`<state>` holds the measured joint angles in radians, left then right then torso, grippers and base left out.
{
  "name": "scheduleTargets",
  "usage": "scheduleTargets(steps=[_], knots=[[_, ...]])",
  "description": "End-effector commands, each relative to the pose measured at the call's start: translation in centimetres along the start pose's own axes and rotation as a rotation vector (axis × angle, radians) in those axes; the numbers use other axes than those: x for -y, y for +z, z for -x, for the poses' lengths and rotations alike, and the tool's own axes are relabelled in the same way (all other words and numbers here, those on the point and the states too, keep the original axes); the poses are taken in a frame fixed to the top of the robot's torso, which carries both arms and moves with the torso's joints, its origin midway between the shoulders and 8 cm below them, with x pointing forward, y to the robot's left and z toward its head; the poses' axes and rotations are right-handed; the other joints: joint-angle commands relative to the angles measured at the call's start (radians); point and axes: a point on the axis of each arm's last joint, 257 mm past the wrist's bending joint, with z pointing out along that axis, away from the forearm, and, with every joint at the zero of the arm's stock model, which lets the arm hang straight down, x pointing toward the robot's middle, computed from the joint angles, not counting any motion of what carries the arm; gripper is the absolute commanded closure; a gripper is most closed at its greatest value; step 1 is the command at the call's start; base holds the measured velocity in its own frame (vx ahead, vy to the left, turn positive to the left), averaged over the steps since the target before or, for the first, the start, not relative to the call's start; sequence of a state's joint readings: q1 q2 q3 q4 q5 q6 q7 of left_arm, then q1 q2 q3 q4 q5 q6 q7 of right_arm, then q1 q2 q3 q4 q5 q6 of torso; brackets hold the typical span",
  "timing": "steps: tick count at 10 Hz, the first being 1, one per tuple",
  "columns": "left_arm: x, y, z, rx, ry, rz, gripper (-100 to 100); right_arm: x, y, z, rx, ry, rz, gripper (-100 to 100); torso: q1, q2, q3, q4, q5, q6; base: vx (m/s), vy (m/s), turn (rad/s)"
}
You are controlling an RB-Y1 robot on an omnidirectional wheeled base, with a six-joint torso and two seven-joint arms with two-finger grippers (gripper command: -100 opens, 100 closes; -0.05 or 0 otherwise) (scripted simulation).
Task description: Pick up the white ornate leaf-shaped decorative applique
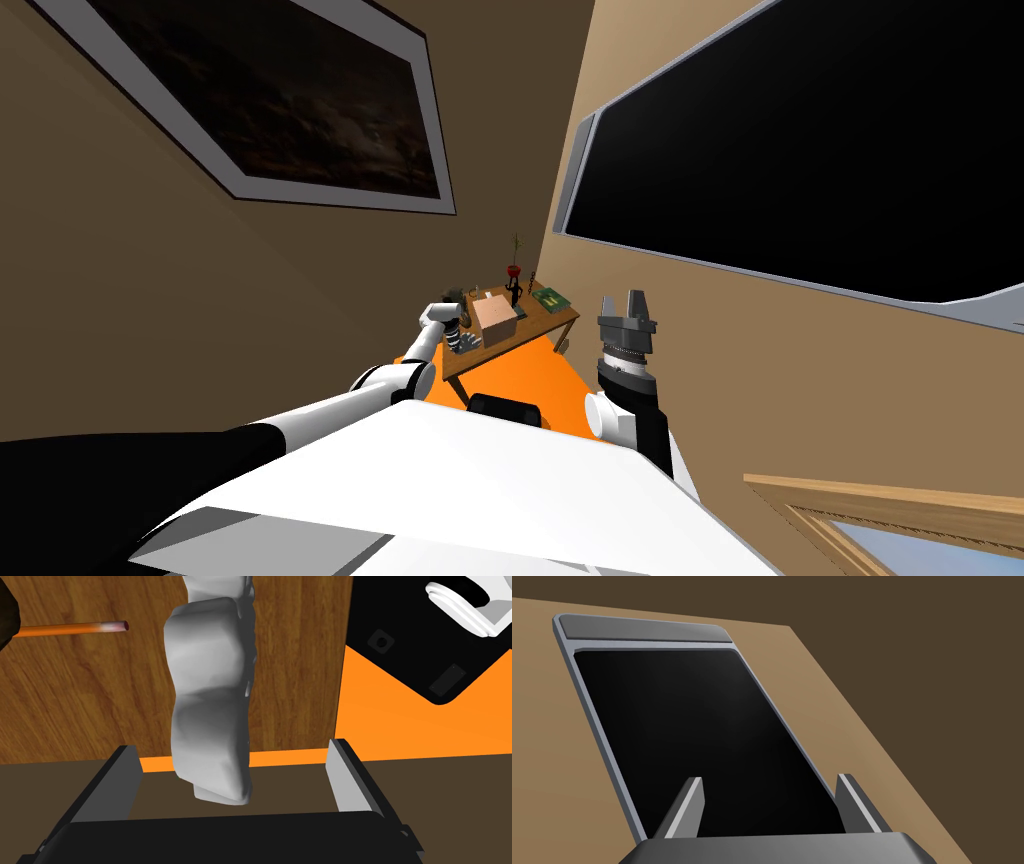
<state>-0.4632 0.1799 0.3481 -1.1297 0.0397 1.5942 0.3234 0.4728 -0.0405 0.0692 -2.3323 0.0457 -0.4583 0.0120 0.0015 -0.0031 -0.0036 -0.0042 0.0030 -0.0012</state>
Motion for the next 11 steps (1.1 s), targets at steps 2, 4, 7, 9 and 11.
scheduleTargets(steps=[2,4,7,9,11], knots=[[0.0,0.0,0.0,-0.001,0.000,-0.002,100,0.0,0.0,0.0,0.000,0.000,0.000,0,0.001,-0.001,-0.001,0.000,0.000,0.000,0.000,0.000,0.000],[0.1,0.0,0.0,-0.001,-0.001,-0.003,100,0.0,0.0,0.0,0.000,0.000,0.000,0,0.001,-0.001,-0.001,-0.001,0.000,0.001,0.000,0.000,0.000],[0.1,0.0,0.0,-0.002,0.000,-0.003,0,0.0,0.0,0.0,0.000,0.000,0.000,0,0.001,-0.002,-0.001,-0.001,0.000,0.000,0.000,0.000,0.000],[0.2,-1.1,-0.1,0.002,-0.004,0.006,100,0.0,0.0,0.0,0.000,0.000,0.000,0,0.001,-0.001,-0.001,-0.001,0.000,0.000,-0.017,0.002,-0.022],[0.3,-1.4,0.0,0.001,-0.004,0.004,100,0.0,0.0,0.0,0.000,0.000,0.000,0,0.001,0.000,0.000,0.000,0.000,0.000,-0.013,0.002,-0.007]])
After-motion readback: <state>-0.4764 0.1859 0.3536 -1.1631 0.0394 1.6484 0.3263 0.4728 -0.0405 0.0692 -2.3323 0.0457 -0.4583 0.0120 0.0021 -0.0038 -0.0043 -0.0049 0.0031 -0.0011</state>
